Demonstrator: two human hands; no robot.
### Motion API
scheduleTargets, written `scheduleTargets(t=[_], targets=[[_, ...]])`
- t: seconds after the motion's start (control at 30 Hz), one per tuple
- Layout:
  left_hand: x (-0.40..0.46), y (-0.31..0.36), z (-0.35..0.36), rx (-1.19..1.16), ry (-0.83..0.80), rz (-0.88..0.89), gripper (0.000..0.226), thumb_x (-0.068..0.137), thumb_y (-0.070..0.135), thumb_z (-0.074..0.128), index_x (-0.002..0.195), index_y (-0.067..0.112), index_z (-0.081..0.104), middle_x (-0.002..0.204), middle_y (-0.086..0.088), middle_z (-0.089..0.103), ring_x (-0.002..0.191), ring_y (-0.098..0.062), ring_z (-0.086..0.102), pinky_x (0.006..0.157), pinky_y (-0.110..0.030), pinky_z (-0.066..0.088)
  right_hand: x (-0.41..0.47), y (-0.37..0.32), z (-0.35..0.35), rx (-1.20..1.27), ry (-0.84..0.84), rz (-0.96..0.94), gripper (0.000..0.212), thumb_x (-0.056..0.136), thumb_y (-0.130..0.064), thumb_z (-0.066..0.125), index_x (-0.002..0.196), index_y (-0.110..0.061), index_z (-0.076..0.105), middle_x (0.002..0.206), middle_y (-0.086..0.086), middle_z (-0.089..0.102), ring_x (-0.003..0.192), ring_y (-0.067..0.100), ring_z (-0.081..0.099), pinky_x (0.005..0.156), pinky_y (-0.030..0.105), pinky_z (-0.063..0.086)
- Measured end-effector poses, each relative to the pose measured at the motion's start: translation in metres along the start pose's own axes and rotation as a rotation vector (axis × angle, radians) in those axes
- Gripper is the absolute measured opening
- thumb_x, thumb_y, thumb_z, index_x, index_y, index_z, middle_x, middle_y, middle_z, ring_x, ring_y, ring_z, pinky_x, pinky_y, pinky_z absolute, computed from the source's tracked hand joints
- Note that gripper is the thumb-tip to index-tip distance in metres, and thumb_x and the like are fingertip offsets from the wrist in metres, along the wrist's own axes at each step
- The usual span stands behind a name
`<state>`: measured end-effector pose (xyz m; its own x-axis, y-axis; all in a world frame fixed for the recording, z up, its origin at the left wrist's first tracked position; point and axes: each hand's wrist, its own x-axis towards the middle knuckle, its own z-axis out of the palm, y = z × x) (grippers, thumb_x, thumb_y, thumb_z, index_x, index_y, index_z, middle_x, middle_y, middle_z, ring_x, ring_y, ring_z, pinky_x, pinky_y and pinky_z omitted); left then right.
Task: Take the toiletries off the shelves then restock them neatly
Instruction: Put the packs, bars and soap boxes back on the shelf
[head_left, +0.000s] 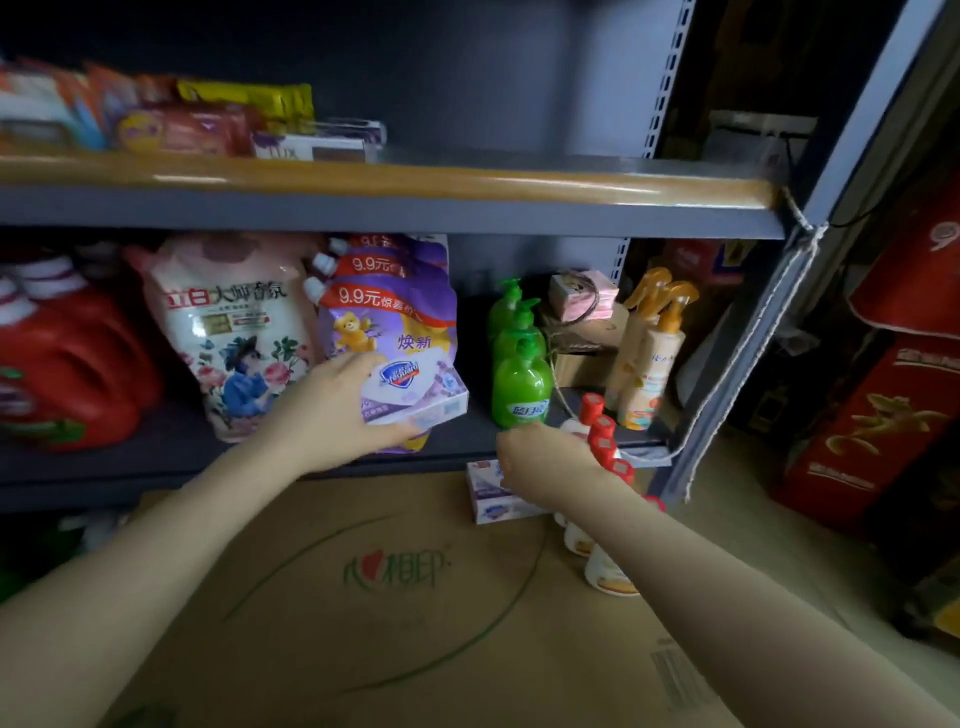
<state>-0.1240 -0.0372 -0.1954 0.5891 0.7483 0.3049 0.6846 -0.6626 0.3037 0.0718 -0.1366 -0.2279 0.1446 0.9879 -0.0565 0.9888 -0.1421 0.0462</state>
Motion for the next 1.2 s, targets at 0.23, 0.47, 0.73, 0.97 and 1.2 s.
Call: scheduleTargets(t=[0.23, 0.47, 0.73, 0.97, 1.2], targets=[[-0.002, -0.010, -0.032, -0.036, 0.026, 0.027, 0.099, 0.056, 0.076, 0.051, 0.137, 0.018, 0.041, 0.137, 0.000, 0.047, 0.121, -0.018, 0.046, 0.097, -0.029, 0.036, 0.036, -0.005, 0.038, -0.131, -0.316, -0.003, 0.074, 0.084, -0.006, 0.061, 0.144, -0.003, 0.018, 0.141, 0.015, 0.039, 0.129, 0.032, 0.039, 0.094, 0.042, 0.041], [0.016, -0.004, -0.074, -0.091, 0.199, 0.179, 0.089, 0.058, 0.072, 0.045, 0.128, 0.018, 0.049, 0.120, 0.002, 0.055, 0.109, -0.016, 0.052, 0.086, -0.022, 0.035, 0.044, -0.004, 0.004, 0.155, -0.152, -0.220, 0.055, 0.077, -0.036, 0.070, 0.120, -0.012, 0.046, 0.119, 0.009, 0.054, 0.109, 0.029, 0.053, 0.085, 0.035, 0.045], [0.087, 0.030, -0.159, -0.108, 0.447, 0.327, 0.074, 0.064, 0.064, 0.053, 0.120, 0.016, 0.055, 0.110, 0.004, 0.056, 0.094, -0.008, 0.048, 0.077, -0.015, 0.031, -0.021, 0.009, -0.149, 0.712, 0.455, -0.515, 0.058, 0.071, -0.036, 0.072, 0.122, -0.041, 0.044, 0.115, -0.019, 0.059, 0.106, 0.000, 0.056, 0.090, 0.015, 0.044], [0.177, 0.044, -0.170, 0.095, 0.104, 0.259, 0.049, 0.072, 0.057, 0.065, 0.098, 0.016, 0.061, 0.095, -0.003, 0.060, 0.089, -0.023, 0.057, 0.070, -0.032, 0.044, -0.010, 0.025, -0.216, 0.611, 0.780, -0.389, 0.053, 0.073, -0.039, 0.068, 0.122, -0.030, 0.049, 0.109, -0.009, 0.062, 0.102, 0.012, 0.058, 0.089, 0.038, 0.048], [0.208, 0.045, -0.154, -0.041, -0.065, 0.395, 0.040, 0.076, 0.047, 0.069, 0.105, 0.021, 0.065, 0.099, 0.003, 0.068, 0.090, -0.015, 0.062, 0.080, -0.031, 0.048, 0.039, 0.043, -0.256, 0.474, 0.794, -0.161, 0.068, 0.070, -0.030, 0.078, 0.129, -0.019, 0.045, 0.111, -0.006, 0.058, 0.101, 0.014, 0.056, 0.080, 0.023, 0.040]])
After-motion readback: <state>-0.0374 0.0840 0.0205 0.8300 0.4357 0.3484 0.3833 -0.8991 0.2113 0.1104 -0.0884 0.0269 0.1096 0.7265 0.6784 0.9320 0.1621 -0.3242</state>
